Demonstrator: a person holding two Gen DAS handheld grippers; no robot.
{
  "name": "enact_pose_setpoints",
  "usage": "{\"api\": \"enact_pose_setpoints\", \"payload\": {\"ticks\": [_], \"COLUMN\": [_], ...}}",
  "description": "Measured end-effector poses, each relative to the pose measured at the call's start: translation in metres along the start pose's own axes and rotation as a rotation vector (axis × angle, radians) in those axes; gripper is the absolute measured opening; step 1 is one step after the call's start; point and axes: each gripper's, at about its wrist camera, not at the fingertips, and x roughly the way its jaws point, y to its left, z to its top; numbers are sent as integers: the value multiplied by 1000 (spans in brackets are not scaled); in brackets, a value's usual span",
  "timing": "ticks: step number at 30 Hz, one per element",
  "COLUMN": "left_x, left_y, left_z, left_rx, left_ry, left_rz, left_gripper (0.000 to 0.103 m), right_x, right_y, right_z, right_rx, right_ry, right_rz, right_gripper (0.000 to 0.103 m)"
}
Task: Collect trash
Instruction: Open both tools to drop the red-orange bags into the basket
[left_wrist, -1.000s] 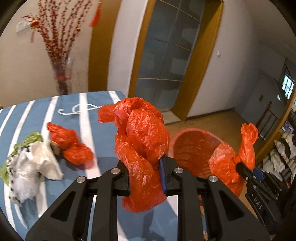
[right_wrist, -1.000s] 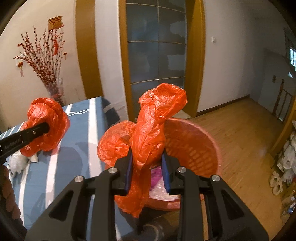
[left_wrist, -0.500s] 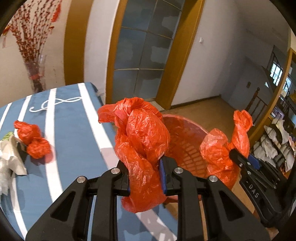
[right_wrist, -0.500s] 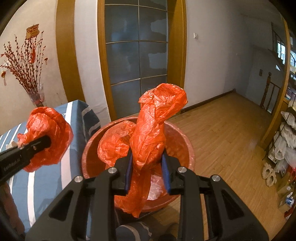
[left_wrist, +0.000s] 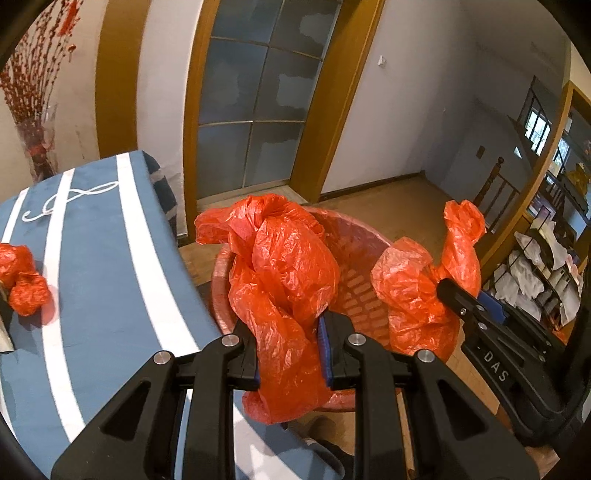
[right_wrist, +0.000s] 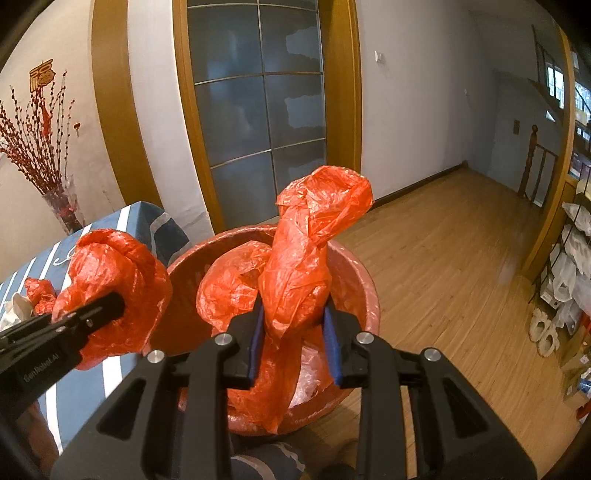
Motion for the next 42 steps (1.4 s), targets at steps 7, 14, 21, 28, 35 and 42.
{"api": "enact_pose_setpoints", "payload": {"ticks": [7, 14, 21, 28, 35, 42], "left_x": [13, 23, 29, 30, 27, 25], "left_y": [-8, -8, 0, 5, 7, 6], "left_z": [-2, -2, -4, -4, -5, -5], "left_rx": [8, 8, -9, -15, -16, -9], "left_ry": [23, 40, 58, 67, 61, 60], "left_rz": [-26, -38, -25, -16, -17, -14], "left_gripper": [22, 23, 35, 49, 62, 65], "right_x": [17, 28, 35, 35, 35, 33], "right_y": [-4, -11, -18, -21, -23, -30], "right_z": [0, 2, 2, 0, -2, -6], "right_rx": [14, 31, 36, 32, 38, 47], "right_ry": [16, 28, 39, 43, 41, 46], "right_rz": [10, 30, 43, 47, 26, 9], "right_gripper": [29, 33, 36, 46, 50, 50]}}
